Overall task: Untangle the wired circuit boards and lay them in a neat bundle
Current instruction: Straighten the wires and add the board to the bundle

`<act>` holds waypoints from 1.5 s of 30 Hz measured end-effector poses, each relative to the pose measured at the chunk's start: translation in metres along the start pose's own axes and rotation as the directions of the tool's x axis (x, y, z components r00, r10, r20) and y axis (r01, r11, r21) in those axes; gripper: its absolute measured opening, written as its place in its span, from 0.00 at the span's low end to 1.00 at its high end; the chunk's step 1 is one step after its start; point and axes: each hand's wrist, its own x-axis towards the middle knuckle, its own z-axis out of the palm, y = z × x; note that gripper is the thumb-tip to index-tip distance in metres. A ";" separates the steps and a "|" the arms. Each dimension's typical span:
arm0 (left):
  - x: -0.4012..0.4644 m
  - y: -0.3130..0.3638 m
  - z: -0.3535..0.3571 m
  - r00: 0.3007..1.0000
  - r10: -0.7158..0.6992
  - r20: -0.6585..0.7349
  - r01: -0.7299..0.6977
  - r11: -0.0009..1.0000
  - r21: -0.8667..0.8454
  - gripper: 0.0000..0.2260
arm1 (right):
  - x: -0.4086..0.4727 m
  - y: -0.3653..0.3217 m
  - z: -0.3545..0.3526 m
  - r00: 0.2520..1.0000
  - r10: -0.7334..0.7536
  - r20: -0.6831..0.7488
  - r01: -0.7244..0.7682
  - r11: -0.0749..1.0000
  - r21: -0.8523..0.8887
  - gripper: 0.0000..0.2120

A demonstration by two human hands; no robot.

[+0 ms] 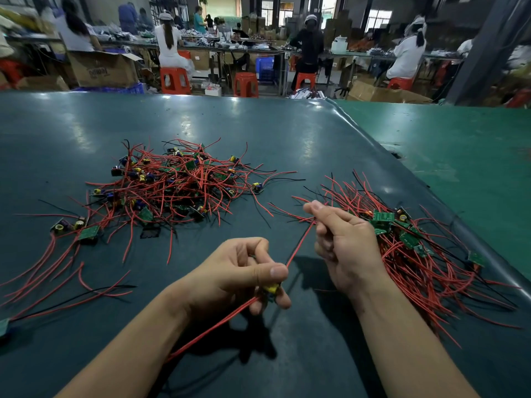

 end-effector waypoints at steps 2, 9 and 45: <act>-0.001 -0.001 0.001 1.000 -0.011 0.009 0.011 1.000 -0.008 0.17 | 0.000 0.000 0.000 0.999 -0.008 -0.045 0.009 0.999 0.032 0.06; 0.002 0.004 -0.006 0.998 0.056 0.020 -0.053 0.994 -0.092 0.16 | 0.005 -0.005 -0.002 0.995 -0.017 -0.101 0.035 0.984 0.175 0.09; 0.023 -0.009 -0.008 0.783 0.435 -0.444 -0.372 0.900 0.225 0.11 | -0.005 0.012 0.013 0.998 -0.018 -0.061 0.016 0.999 -0.037 0.09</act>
